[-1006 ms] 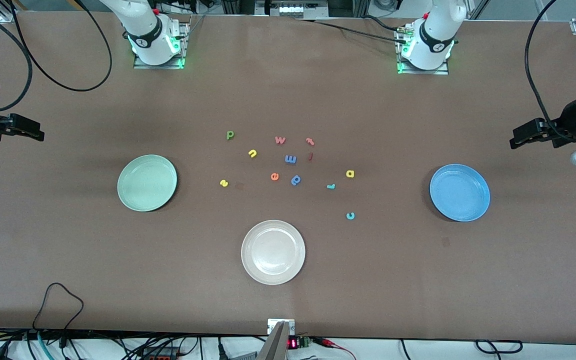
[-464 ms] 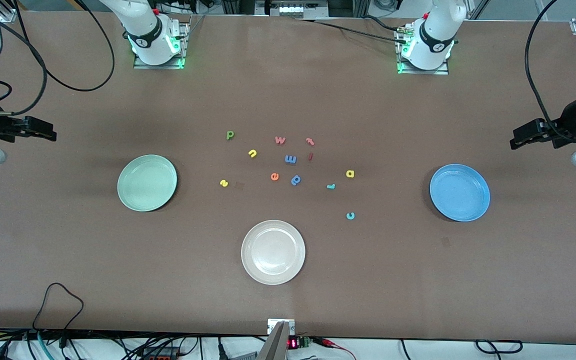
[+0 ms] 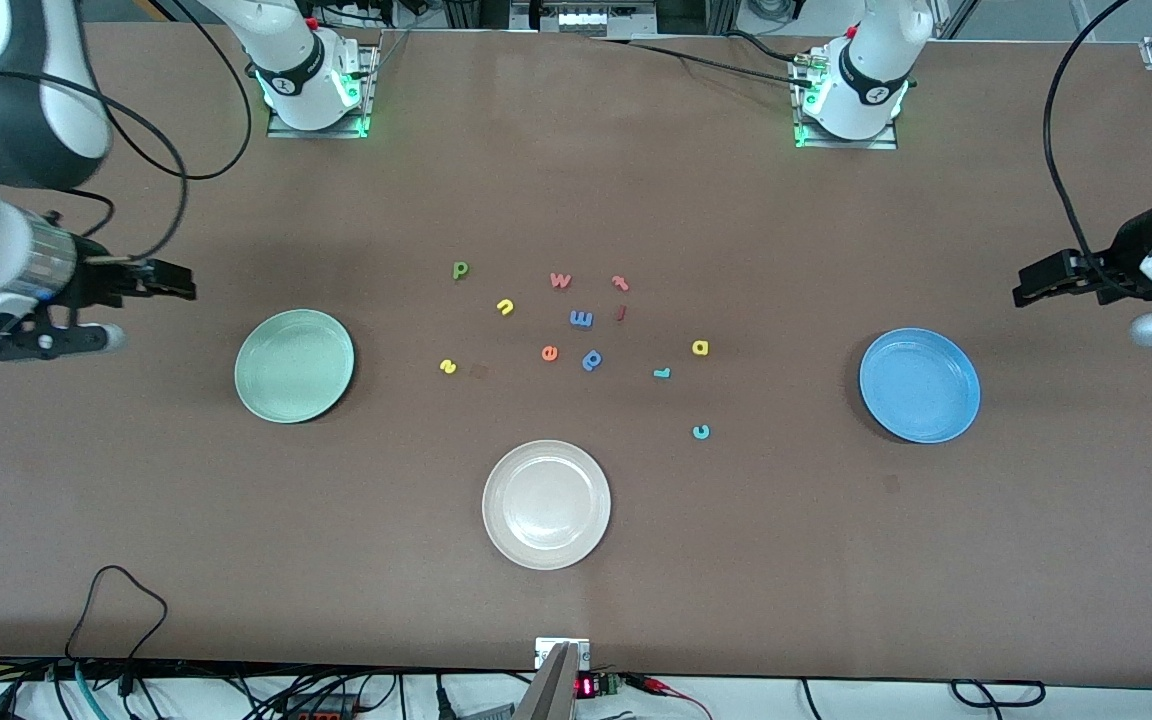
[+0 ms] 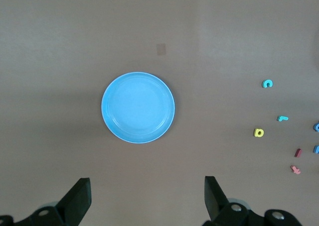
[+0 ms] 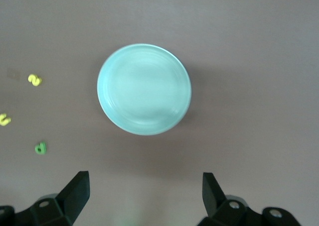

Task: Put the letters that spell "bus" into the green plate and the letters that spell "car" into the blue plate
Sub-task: 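Reach the right gripper to yellow 2 while the left gripper reaches cyan c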

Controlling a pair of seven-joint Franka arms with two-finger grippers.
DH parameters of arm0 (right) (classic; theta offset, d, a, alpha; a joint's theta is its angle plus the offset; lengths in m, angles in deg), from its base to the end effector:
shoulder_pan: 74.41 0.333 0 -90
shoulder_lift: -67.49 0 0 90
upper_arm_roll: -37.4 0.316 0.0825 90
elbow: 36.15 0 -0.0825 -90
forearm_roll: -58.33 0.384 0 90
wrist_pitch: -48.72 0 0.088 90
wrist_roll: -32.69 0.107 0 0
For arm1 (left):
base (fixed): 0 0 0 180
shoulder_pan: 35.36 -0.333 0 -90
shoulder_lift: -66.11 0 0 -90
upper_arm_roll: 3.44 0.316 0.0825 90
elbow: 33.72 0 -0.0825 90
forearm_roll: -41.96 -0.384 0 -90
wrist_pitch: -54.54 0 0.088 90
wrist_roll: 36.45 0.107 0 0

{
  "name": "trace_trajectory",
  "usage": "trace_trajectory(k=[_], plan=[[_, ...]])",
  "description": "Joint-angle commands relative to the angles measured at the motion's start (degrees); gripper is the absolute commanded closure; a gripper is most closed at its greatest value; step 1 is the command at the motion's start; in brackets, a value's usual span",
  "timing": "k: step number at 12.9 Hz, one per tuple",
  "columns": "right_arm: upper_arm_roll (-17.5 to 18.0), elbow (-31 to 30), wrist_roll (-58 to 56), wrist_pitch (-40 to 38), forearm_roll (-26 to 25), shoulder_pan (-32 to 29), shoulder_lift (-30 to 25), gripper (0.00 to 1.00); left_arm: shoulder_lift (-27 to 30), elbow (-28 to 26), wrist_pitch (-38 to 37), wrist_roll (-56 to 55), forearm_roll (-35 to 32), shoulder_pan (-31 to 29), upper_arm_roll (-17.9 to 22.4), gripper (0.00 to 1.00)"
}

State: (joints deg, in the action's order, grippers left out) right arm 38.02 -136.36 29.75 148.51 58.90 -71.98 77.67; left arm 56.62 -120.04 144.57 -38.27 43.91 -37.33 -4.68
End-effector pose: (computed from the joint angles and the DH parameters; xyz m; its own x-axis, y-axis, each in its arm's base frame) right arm 0.5917 0.0321 0.4516 0.9778 0.1020 -0.1831 0.0999 -0.9948 -0.0207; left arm 0.6006 0.0050 0.5591 0.9938 0.0444 -0.1018 0.0481 -0.9983 0.0342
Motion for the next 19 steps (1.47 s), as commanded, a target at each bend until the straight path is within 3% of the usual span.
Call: trace_trajectory(k=[1, 5, 9, 14, 19], plan=[[3.76, -8.23, 6.17, 10.65, 0.48, 1.07, -0.26, 0.00, -4.29, 0.62, 0.68, 0.06, 1.05, 2.14, 0.01, 0.00], [4.39, -9.31, 11.12, 22.79, 0.31, 8.09, 7.20, 0.00, -12.20, 5.80, 1.99, 1.64, 1.05, 3.46, 0.01, 0.00], [4.39, -7.12, 10.94, 33.88, -0.13, 12.93, 17.13, 0.00, -17.48, 5.20, 7.42, 0.68, 0.96, 7.76, -2.45, 0.00], [4.30, -0.78, 10.94, 34.86, -0.75, 18.12, 25.05, 0.00, -25.12, 5.11, 16.38, -2.73, 0.96, 14.00, -2.63, 0.38], [4.21, -1.22, 11.03, 36.36, -2.86, 20.58, 27.61, 0.01, -31.19, 5.11, 27.91, -8.19, 0.43, 18.94, -2.54, 0.41]])
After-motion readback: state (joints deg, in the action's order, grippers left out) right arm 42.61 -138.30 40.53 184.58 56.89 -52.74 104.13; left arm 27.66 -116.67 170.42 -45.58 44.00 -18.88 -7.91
